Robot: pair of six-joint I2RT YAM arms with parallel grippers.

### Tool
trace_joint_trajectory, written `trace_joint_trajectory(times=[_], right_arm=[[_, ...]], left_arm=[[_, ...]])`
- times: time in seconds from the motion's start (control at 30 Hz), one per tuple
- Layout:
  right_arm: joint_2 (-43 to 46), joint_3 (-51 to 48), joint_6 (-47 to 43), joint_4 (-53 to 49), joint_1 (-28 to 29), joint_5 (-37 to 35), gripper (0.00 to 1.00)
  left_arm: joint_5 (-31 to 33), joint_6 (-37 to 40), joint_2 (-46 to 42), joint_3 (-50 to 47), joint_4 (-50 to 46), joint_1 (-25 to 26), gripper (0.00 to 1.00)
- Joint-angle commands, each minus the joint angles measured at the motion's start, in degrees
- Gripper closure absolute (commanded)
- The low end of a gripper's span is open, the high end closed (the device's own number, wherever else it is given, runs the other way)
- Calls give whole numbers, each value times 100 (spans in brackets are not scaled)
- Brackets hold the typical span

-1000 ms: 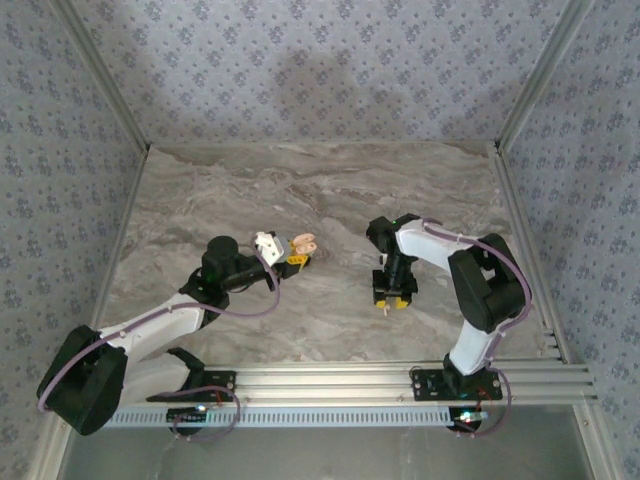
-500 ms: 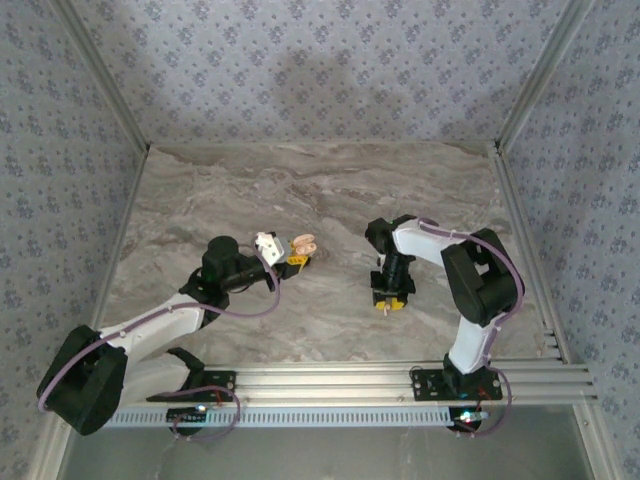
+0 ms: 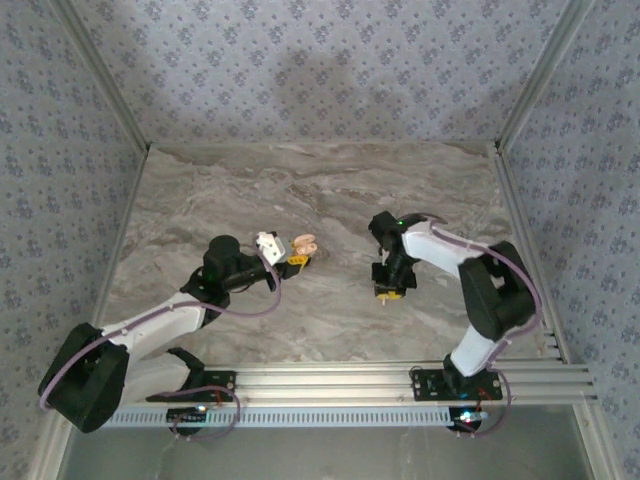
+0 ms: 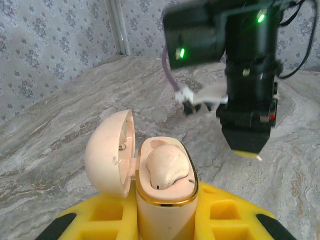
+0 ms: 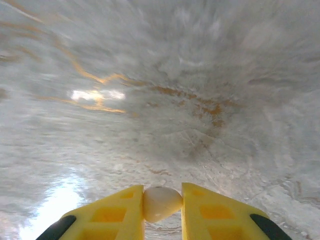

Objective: Insert wireless bluetooth earbuds into charging case

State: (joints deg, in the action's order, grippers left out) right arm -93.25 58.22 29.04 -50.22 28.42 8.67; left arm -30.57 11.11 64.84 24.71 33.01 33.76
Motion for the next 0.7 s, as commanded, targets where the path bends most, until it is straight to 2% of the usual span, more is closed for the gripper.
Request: trace_joint_trajectory(times=[0.0, 0.17, 0.37, 0.5, 0.67], right_arm=[[975, -250, 370, 819, 87, -332, 76], [2373, -824, 456, 2501, 303, -307, 77], [3244, -913, 31, 3454, 733, -534, 77], [3286, -877, -136, 4070, 921, -328, 76], [2913, -718, -323, 4774, 1207, -60, 76]], left_arm=[[-69, -20, 76, 217, 222, 2, 97], [-147, -48, 175, 288, 276, 26, 98], [-161, -57, 186, 289, 310, 34, 98], [-196, -109, 207, 300, 377, 44, 98], [-222, -135, 190, 298, 398, 43, 98]])
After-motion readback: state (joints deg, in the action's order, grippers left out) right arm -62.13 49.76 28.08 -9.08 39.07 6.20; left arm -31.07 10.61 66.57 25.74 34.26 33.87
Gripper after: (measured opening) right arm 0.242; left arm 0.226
